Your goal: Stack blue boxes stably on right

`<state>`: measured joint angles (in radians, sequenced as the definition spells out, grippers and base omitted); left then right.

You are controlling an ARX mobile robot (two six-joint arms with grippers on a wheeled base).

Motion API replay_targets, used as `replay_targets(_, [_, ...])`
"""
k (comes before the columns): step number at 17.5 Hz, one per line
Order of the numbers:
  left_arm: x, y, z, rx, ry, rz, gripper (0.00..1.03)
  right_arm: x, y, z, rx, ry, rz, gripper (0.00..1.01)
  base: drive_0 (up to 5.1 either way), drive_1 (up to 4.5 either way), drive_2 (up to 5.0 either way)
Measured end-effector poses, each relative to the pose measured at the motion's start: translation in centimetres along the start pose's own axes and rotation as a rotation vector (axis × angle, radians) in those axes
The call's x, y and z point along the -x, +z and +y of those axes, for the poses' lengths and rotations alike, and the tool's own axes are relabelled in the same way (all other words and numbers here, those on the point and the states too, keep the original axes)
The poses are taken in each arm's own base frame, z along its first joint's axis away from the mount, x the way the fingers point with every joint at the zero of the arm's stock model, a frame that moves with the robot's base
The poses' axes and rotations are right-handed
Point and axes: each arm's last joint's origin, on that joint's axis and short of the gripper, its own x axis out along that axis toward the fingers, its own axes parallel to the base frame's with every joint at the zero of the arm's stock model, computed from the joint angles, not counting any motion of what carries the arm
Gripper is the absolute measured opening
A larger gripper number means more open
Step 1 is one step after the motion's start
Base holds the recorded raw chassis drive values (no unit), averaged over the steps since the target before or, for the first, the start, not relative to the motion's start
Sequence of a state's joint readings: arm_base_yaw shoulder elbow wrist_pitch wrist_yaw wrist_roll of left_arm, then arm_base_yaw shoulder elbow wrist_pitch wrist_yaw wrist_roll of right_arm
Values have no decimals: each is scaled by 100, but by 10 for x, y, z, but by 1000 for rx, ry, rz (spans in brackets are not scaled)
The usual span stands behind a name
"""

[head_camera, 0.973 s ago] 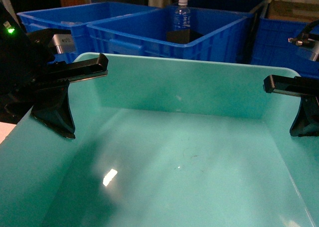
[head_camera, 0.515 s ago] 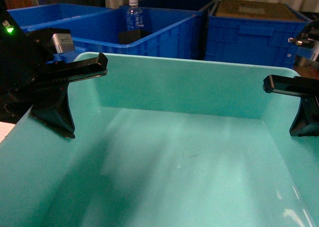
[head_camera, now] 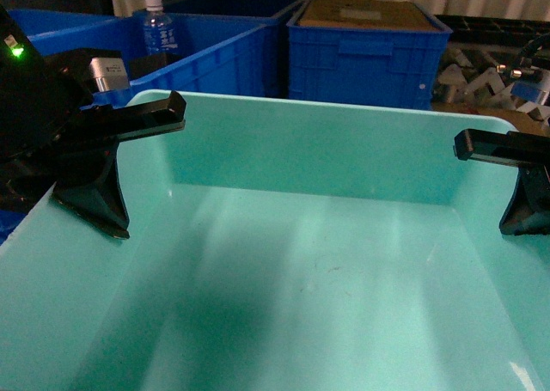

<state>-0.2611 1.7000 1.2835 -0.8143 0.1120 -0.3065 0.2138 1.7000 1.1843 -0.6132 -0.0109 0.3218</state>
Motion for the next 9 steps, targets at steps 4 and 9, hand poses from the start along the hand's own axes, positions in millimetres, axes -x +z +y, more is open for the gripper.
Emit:
replay_targets(4, [1, 0, 0, 1, 1, 1, 2, 1, 0, 0, 0, -3, 3, 2, -158, -52, -264])
replay_targets(9, [1, 0, 0, 1, 0, -2, 2, 0, 0, 0, 1, 0, 1, 2, -166, 260, -591])
